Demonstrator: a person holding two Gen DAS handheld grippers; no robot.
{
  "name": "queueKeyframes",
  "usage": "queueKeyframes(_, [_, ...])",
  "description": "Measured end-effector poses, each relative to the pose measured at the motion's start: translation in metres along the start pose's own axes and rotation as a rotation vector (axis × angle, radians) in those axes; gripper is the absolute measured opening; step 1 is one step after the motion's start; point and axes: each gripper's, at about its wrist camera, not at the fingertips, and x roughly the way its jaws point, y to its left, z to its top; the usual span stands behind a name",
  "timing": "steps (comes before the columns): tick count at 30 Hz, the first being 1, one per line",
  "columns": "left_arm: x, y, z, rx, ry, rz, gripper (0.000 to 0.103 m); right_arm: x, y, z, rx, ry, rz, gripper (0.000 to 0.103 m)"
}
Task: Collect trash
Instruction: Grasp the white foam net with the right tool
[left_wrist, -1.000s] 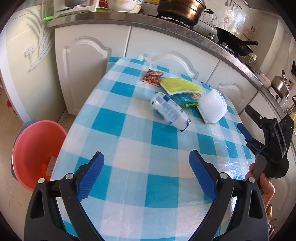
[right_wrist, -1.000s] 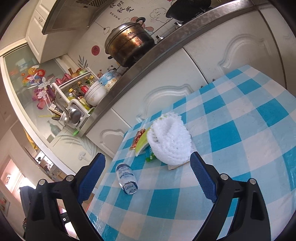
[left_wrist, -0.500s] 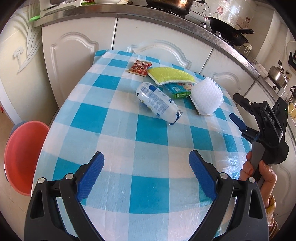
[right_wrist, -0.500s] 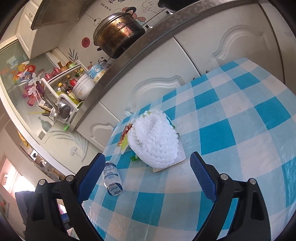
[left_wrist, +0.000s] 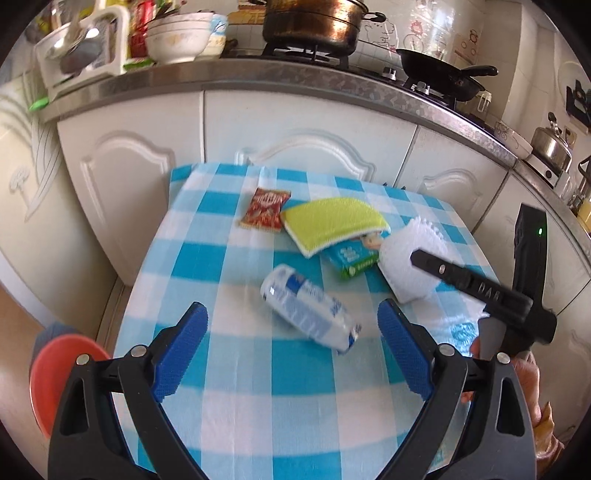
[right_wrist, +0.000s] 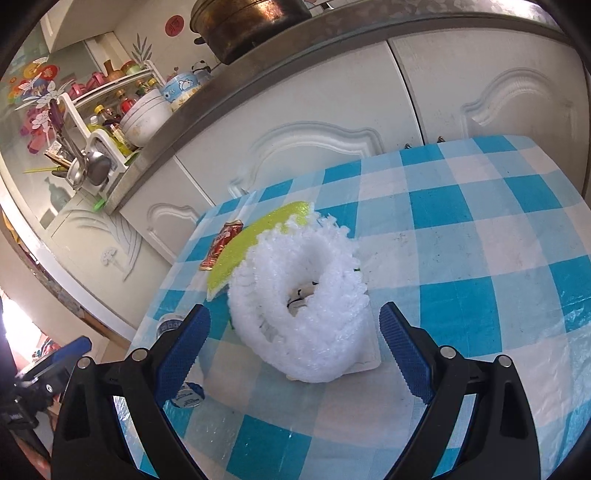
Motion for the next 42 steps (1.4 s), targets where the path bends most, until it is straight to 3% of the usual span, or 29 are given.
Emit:
queueKeyframes(1, [0.005, -0.002, 0.006, 0.012, 0.001, 0.0, 0.094, 0.001, -0.003, -0.001, 0.005, 0.0, -0.003, 0.083])
queueKeyframes(2, [0.009, -0.004, 0.011, 0.021, 0.003, 0.0, 0.094, 0.002, -0.005, 0.0, 0.009, 0.002, -0.004, 0.069])
queueKeyframes(5, [0.024, -0.012, 0.021, 0.034, 0.013, -0.008, 0.094, 0.003, -0.011, 0.001, 0.021, -0.001, 0.01, 0.061])
queueKeyframes(9, [0.039, -0.025, 0.021, 0.024, 0.03, -0.035, 0.094, -0.004, -0.019, 0.002, 0.046, -0.025, 0.034, 0.042])
queueKeyframes(12, [0.049, -0.036, 0.018, 0.014, 0.039, -0.053, 0.094, -0.014, -0.03, 0.006, 0.102, -0.066, 0.081, 0.037])
queueKeyframes(17, [0.062, -0.061, 0.012, 0.006, 0.06, -0.097, 0.094, -0.038, -0.064, 0.013, 0.245, -0.17, 0.143, 0.035])
queueKeyframes(24, [0.097, -0.111, 0.004, 0.048, 0.116, -0.14, 0.094, -0.073, -0.085, 0.018, 0.284, -0.322, 0.039, 0.035])
queueKeyframes(29, [0.122, -0.13, -0.003, 0.051, 0.145, -0.101, 0.094, -0.073, -0.092, 0.019, 0.3, -0.323, 0.054, 0.036])
queueKeyframes(42, [0.153, -0.163, -0.002, 0.05, 0.123, 0.053, 0.091, -0.079, -0.102, 0.017, 0.331, -0.338, 0.08, 0.036])
